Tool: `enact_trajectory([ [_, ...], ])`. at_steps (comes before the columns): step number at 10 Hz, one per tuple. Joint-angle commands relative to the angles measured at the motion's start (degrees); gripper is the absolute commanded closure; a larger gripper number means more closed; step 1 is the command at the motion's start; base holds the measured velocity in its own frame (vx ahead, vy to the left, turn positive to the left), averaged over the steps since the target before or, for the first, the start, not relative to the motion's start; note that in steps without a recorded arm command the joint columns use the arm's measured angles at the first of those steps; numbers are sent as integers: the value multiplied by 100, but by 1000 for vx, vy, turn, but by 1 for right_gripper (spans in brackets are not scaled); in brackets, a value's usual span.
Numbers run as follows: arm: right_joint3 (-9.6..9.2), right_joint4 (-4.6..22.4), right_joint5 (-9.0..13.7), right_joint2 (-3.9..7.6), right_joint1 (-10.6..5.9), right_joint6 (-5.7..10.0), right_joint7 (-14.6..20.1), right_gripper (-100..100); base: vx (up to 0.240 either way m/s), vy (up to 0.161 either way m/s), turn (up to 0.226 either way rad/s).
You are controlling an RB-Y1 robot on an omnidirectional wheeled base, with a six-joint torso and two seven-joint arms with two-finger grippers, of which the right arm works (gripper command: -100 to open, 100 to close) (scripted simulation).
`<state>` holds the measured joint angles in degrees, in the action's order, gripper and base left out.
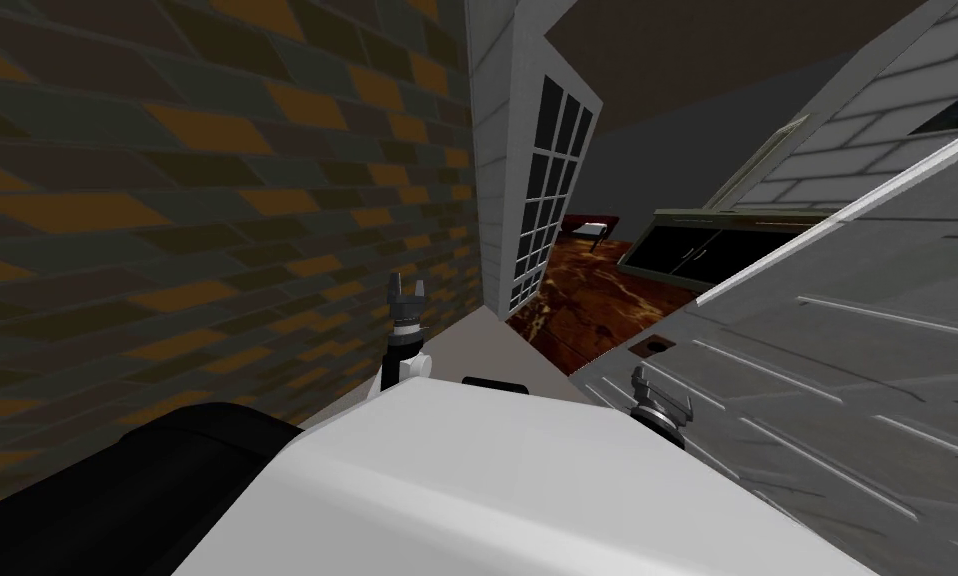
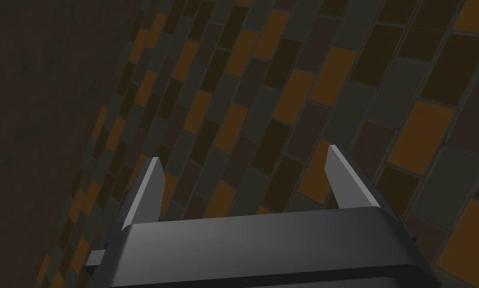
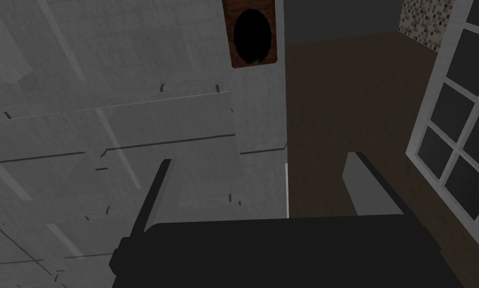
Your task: Push the door open
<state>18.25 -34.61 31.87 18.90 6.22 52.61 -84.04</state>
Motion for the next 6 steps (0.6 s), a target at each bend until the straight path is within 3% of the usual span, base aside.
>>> enact_trajectory([
  [1,50,152,58,23,-13,12,-186,-100,33,-65,185],
  [4,116,471,137,74,-76,62,-431,-100,34,-60,155],
  [6,105,503,128,88,-116,78,-369,-100,40,-66,22],
])
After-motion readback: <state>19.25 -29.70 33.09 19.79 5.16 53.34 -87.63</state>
